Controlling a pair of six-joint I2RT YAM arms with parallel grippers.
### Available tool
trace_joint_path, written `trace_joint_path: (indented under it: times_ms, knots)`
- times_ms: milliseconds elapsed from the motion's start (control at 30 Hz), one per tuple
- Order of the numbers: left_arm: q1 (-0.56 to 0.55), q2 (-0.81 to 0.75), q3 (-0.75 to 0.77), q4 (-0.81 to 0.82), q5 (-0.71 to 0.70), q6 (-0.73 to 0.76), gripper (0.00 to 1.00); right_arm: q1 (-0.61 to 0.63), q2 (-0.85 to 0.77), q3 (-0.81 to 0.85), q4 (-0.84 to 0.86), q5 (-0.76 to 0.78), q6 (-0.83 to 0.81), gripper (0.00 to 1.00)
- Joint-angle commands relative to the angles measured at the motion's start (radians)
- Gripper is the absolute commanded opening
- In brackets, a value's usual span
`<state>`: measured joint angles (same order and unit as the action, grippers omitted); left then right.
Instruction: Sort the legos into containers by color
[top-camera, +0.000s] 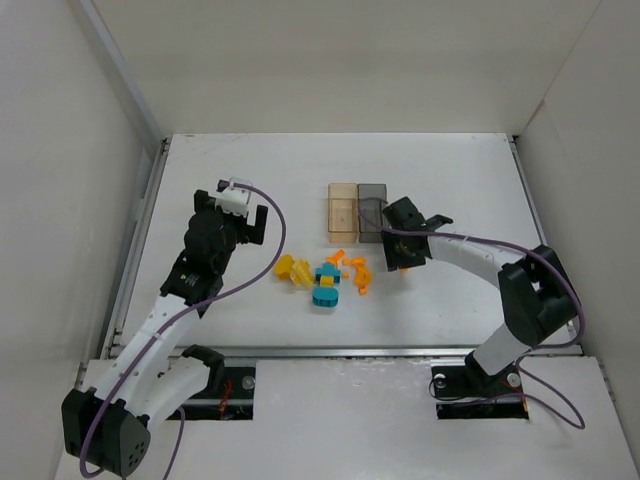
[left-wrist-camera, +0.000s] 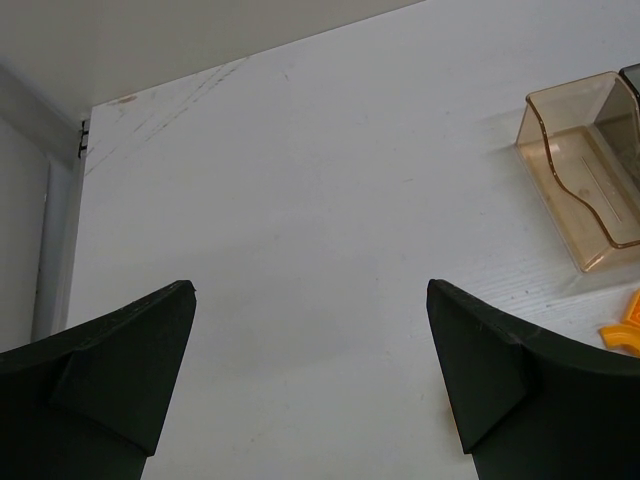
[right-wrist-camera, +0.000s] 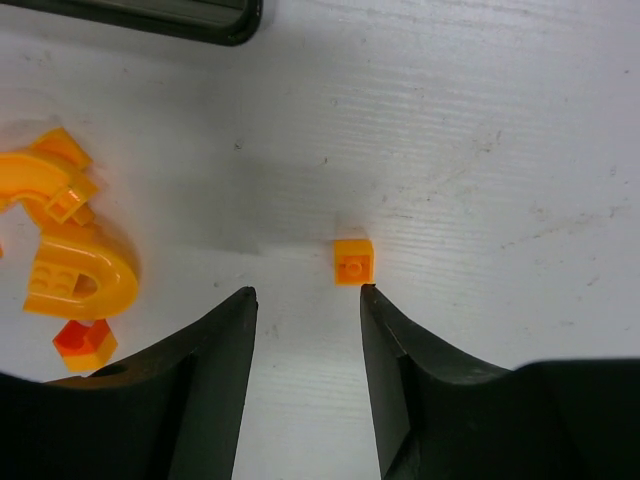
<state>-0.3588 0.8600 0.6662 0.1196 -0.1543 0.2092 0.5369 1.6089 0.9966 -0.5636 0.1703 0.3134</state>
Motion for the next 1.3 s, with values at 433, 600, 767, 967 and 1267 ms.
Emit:
trace_joint_path:
  times_ms: [433,600,767,967,1267]
  knots:
    - [-0.005,-0.032,-0.025,0.071,-0.022,0.038,1.00,-0.077,0.085,0.145,-0.137,-0.055,-0.096,0.54]
    - [-0.005,-0.041,-0.025,0.080,-0.022,0.038,1.00,-0.077,0.118,0.145,-0.125,-0.080,-0.105,0.54]
    - [-0.005,-0.041,-0.025,0.089,-0.031,0.047,1.00,-0.077,0.151,0.145,-0.114,-0.080,-0.085,0.50]
    - [-0.005,-0.041,-0.034,0.089,-0.041,0.056,1.00,-0.077,0.171,0.145,-0.093,-0.080,-0.085,0.36]
    - [-0.005,-0.050,-0.053,0.089,-0.041,0.075,1.00,-0.049,0.119,0.192,-0.131,-0.051,-0.085,0.00]
